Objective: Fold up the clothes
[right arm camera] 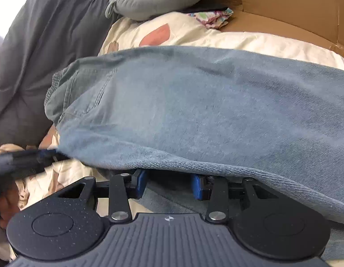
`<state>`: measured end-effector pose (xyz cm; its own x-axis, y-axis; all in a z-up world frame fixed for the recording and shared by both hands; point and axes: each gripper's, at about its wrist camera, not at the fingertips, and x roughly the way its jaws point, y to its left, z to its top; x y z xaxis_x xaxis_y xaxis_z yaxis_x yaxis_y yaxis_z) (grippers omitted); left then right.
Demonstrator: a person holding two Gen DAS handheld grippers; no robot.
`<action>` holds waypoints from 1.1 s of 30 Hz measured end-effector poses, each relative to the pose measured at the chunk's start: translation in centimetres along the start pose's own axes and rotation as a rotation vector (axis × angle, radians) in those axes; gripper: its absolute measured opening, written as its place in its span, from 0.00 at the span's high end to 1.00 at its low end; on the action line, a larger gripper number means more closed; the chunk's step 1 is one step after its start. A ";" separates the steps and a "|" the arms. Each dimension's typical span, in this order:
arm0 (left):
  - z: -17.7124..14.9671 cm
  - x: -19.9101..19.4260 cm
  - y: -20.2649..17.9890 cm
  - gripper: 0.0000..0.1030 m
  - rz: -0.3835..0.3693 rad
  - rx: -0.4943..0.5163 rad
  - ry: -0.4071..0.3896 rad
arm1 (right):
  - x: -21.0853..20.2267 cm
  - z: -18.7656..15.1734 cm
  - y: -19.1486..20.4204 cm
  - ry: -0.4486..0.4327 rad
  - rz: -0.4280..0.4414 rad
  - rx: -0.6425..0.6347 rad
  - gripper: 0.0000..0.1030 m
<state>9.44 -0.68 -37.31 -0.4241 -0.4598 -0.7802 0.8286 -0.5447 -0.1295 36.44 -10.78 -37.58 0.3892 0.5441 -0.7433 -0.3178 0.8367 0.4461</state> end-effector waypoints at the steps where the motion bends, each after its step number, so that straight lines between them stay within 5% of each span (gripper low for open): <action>1: 0.2 -0.1 0.2 0.81 -0.002 -0.012 0.000 | 0.2 -0.2 0.2 0.011 -0.002 -0.006 0.56; 18: -1.8 1.3 2.0 0.89 -0.006 -0.056 0.189 | 0.0 -3.3 1.0 0.117 -0.006 -0.057 0.56; 27: -2.7 2.9 2.6 0.89 -0.012 -0.005 0.237 | -2.1 -5.2 1.0 0.153 0.007 -0.052 0.56; 33: -1.9 3.0 1.9 0.88 -0.025 0.094 0.273 | -4.0 -4.5 1.1 0.083 0.001 -0.071 0.56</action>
<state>10.41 -1.76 -41.11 -0.3198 -0.2466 -0.9148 0.7763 -0.6218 -0.1037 30.62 -12.35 -36.41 0.3169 0.5359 -0.7826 -0.3799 0.8277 0.4129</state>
